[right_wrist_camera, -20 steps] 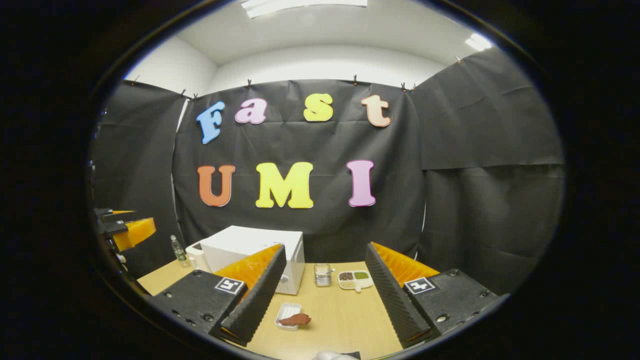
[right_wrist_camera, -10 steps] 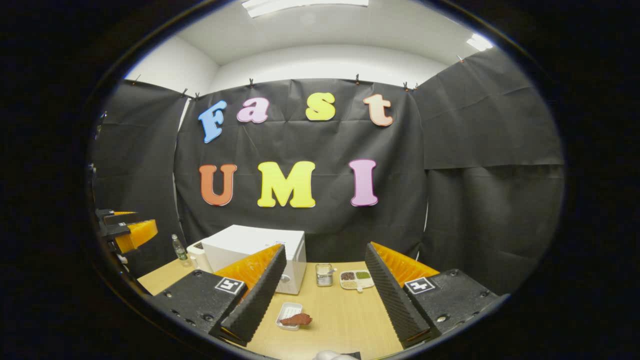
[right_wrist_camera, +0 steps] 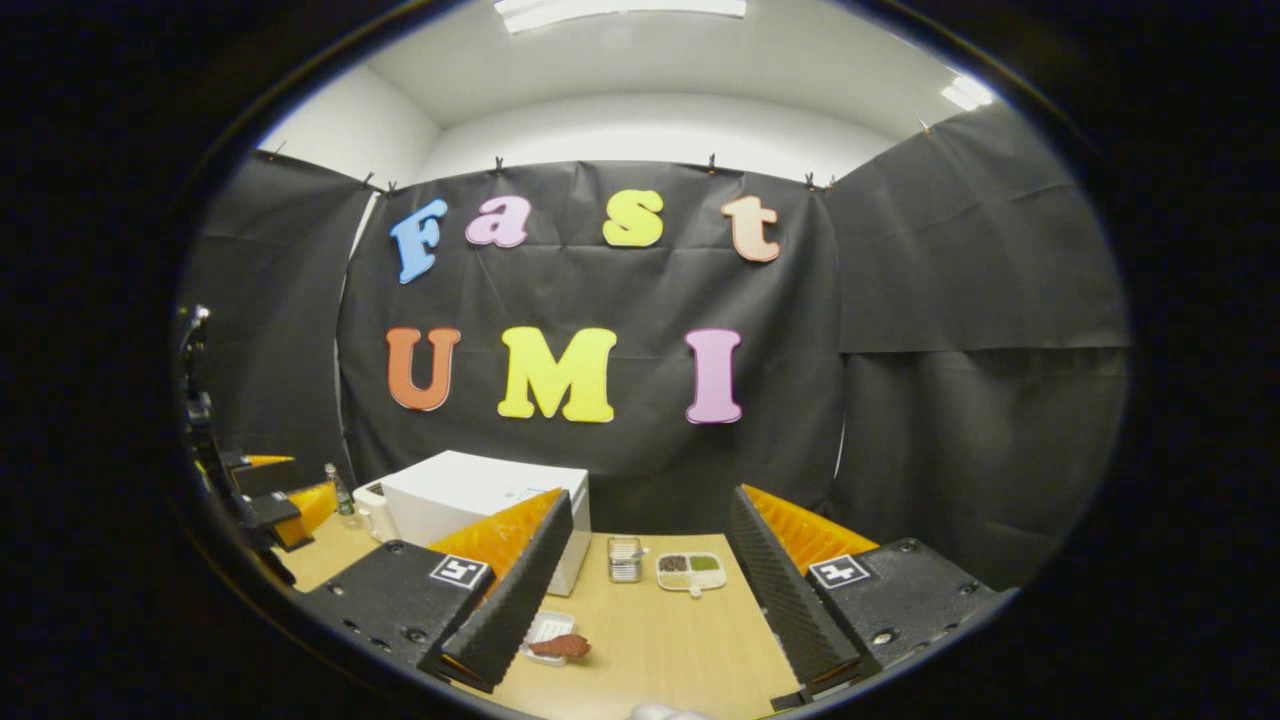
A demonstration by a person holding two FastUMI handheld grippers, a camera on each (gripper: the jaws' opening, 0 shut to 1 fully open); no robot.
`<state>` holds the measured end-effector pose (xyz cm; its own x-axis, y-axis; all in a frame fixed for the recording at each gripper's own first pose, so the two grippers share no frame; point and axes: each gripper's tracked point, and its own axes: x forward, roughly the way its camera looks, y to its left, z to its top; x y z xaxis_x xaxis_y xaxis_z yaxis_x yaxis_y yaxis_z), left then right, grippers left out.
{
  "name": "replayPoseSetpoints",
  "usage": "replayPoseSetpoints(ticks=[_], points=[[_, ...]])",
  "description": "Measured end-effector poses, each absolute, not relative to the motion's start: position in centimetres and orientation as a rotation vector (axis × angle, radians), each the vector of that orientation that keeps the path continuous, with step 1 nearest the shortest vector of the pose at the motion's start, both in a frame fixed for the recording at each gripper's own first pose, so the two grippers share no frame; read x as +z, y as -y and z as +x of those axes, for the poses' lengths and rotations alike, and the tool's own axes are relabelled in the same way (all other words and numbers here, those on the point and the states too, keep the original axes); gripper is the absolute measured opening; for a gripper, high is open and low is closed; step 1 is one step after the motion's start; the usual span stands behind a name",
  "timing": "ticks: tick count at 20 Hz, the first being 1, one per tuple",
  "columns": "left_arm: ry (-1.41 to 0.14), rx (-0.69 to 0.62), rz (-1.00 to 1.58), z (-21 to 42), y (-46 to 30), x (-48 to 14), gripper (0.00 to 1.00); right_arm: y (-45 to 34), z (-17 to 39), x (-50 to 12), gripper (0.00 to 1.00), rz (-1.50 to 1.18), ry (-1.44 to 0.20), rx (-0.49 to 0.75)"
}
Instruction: Open the microwave oven with the left hand, put the food in, and close the microwave oven.
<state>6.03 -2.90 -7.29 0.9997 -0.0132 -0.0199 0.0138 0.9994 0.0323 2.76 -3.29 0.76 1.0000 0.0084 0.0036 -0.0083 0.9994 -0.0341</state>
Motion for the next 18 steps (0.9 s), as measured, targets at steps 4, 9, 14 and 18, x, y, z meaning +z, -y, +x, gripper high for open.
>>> replayPoseSetpoints(ticks=[4,9,14,18], points=[[-0.038,-0.039,-0.032,10.3,6.4,-11.5,0.93,4.1,4.6,0.5,0.96,-0.039,-0.012,0.036],[-0.104,-0.077,-0.002,16.0,10.2,-17.2,0.93,5.1,6.6,0.2,0.96,-0.094,-0.035,0.053],[-0.198,-0.090,-0.049,21.7,12.4,-23.0,0.94,7.1,8.3,-0.5,0.96,-0.113,-0.059,0.011],[-0.190,-0.084,-0.040,26.2,12.8,-25.6,0.94,8.5,8.8,-1.4,0.96,-0.131,-0.086,-0.018]])
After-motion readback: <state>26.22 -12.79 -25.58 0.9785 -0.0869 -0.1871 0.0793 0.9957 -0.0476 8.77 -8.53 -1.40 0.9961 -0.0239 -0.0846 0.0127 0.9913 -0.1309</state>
